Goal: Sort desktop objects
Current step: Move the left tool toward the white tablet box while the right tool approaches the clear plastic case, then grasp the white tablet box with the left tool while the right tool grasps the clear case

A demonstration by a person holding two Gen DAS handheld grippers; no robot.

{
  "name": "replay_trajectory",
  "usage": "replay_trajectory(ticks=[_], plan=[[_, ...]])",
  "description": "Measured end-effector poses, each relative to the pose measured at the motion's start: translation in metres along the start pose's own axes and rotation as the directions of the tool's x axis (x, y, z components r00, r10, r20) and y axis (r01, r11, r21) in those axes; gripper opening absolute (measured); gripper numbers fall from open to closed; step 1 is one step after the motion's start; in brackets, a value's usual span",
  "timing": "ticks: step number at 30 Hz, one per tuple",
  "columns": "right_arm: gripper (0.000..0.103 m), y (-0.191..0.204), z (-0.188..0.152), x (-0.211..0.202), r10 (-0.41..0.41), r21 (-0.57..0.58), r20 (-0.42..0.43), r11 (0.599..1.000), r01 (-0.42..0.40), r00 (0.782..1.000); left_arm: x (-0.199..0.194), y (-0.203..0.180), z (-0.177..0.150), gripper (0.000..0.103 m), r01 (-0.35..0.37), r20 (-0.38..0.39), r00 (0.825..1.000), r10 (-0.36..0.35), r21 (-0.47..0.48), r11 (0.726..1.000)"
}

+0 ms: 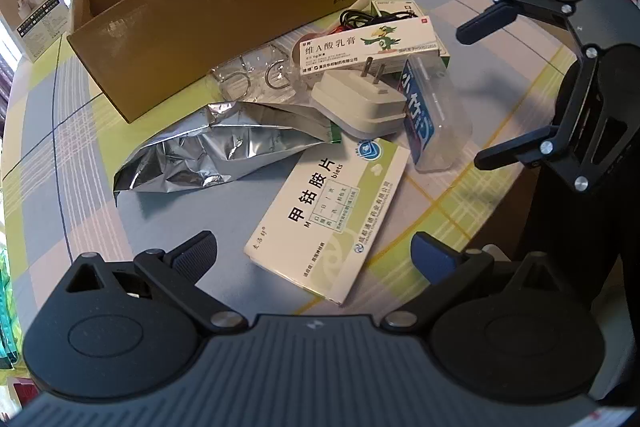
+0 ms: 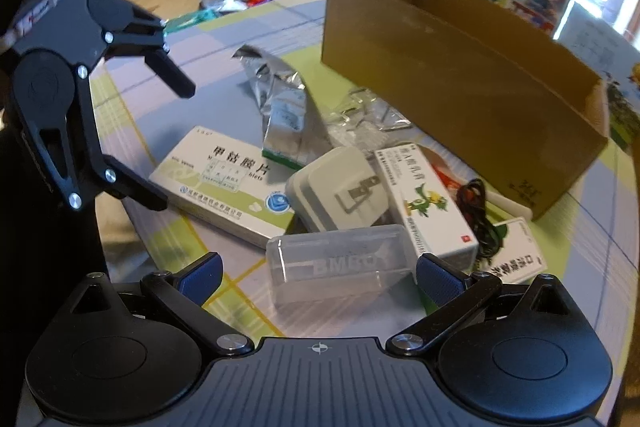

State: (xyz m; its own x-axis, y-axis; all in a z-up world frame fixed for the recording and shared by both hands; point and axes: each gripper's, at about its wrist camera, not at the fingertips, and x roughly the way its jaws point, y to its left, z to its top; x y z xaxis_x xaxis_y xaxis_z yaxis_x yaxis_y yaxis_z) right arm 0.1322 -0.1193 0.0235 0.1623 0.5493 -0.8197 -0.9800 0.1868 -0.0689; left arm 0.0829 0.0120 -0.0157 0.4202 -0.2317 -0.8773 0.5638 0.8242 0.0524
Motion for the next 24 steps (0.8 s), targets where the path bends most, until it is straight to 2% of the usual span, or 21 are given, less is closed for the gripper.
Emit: replay_trajectory(ticks=[3,7,14,16,17,24], plan=[[0.101,-0.003,-0.001,0.011,0.002,-0.017,-0.026,1.000,-0.003,1.000,0.004,0.002,0.000,0.101,0.012,-0.005,1.000,-0.012,-0.008,1.000],[0.101,-0.012,0.001,0.020,-0.008,-0.012,-0.014,1.000,0.008,1.000,0.008,0.002,0.001,0.101,0.019,-0.010,1.000,-0.019,-0.007,1.000],[0.100,-0.019,0.004,0.029,0.033,-0.060,-0.036,0.998,-0.036,0.999,0.014,0.004,0.004,0.101,0.031,-0.020,0.999,-0.031,0.002,1.000],[0.094,-0.022,0.002,0.031,0.052,-0.042,-0.041,0.998,-0.054,0.998,0.016,0.003,0.006,0.101,0.039,-0.023,0.999,-0.038,0.014,0.999],[0.086,-0.024,0.002,0.032,0.064,-0.030,-0.046,0.997,-0.065,0.997,0.016,0.003,0.007,0.101,0.038,-0.024,0.999,-0.038,0.015,0.999],[0.084,-0.023,0.001,0.028,0.083,0.030,-0.046,0.996,-0.082,0.996,0.026,0.002,0.013,0.101,0.074,-0.032,0.997,-0.072,0.061,0.995]])
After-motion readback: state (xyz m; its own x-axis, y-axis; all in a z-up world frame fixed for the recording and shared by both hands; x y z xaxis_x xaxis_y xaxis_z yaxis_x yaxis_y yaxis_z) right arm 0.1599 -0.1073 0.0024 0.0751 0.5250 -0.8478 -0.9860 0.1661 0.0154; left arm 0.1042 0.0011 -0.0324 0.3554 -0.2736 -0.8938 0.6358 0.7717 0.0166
